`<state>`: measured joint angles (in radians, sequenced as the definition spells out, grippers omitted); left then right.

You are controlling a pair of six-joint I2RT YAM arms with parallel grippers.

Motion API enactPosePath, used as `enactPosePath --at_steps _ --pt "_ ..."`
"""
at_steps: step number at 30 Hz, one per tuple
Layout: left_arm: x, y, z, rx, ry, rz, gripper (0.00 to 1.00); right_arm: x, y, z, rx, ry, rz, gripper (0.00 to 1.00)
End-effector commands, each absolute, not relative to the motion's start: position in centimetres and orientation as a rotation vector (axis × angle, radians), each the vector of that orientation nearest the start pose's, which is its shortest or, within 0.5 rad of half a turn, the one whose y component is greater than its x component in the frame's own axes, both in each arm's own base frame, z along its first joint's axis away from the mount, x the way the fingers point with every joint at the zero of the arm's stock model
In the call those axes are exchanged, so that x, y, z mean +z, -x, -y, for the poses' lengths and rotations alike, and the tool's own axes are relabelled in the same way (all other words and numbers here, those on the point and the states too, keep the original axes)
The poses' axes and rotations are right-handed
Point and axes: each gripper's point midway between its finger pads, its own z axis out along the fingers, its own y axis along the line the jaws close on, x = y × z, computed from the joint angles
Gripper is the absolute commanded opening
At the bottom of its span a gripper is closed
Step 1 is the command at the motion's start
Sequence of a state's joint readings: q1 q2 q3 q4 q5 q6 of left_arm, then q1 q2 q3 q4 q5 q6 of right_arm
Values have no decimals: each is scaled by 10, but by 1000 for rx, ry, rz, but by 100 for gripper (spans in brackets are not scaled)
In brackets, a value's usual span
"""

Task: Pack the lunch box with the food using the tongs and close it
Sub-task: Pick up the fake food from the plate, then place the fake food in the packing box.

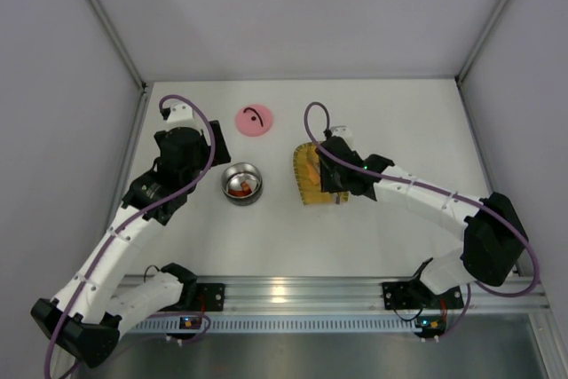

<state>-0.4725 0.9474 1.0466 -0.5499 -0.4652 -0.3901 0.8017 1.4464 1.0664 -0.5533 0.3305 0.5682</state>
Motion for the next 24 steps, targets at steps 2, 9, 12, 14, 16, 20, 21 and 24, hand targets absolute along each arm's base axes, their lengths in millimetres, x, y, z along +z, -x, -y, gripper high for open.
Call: enactPosePath --at_steps 2,9,12,14,16,20,21,24 --pt "285 -302 77 -89 224 -1923 99 155 -287 -234 271 98 -2342 25" --pt "285 -302 77 -85 225 -1923 99 193 -282 -234 323 108 -2287 25" --pt "285 -302 77 -87 224 -1922 99 202 -275 -237 342 123 -2275 24" --pt "286 -302 77 -86 228 -1920 99 207 -269 -243 370 140 -2268 24" --pt "285 -302 76 -85 228 -1922 99 214 -261 -255 413 168 -2258 24" --pt "285 -302 77 -87 228 -1923 99 227 -243 -284 471 235 -2233 24" --pt "285 -302 77 -87 228 -1923 99 234 -240 -292 491 245 -2221 24" --pt "285 -302 76 -86 228 -1921 99 242 -225 -320 541 311 -2208 24"
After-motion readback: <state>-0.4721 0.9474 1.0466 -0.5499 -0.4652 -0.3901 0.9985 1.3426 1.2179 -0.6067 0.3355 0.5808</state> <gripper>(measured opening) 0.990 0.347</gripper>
